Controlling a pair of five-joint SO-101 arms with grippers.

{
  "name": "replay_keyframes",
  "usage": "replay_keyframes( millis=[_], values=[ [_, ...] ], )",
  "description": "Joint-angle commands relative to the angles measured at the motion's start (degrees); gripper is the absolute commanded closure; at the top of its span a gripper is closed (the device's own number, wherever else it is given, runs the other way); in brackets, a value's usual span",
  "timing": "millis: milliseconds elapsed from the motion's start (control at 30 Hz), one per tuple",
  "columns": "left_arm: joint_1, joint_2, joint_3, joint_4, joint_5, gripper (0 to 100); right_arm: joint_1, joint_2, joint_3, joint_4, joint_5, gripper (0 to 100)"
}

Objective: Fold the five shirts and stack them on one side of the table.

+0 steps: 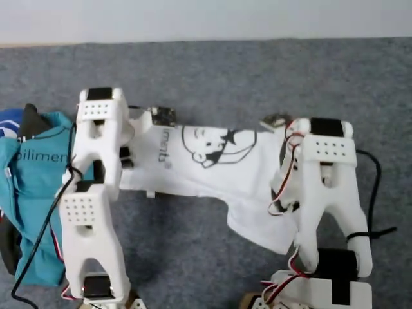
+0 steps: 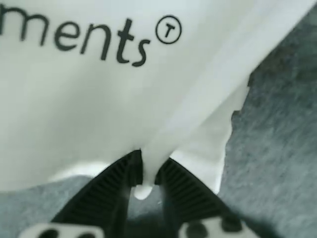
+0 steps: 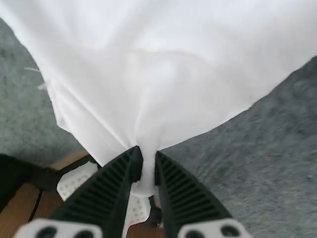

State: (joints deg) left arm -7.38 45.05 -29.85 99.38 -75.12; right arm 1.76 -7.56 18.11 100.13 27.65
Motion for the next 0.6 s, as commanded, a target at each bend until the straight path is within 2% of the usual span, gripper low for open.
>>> replay_keyframes(
  millis=[0, 100, 300, 567],
  values=[
    [-1.85, 0.09, -0.22, -1.14, 1.85, 97, -0.13, -2.24, 1.32, -0.13, -0.44, 99.0],
    [-1.76, -0.09, -0.31, -2.2, 5.27, 91, -0.84, -2.15, 1.76, 0.31, -0.44, 95.7],
    [-1.76, -0.09, -7.34, -3.08, 10.11, 87, -1.45, -2.77, -0.79, 1.98, -2.9, 69.5],
    [0.09, 0.44, -20.35, -0.18, 13.71, 86, -1.8, -2.07, -6.95, 0.92, -2.9, 68.4]
  ],
)
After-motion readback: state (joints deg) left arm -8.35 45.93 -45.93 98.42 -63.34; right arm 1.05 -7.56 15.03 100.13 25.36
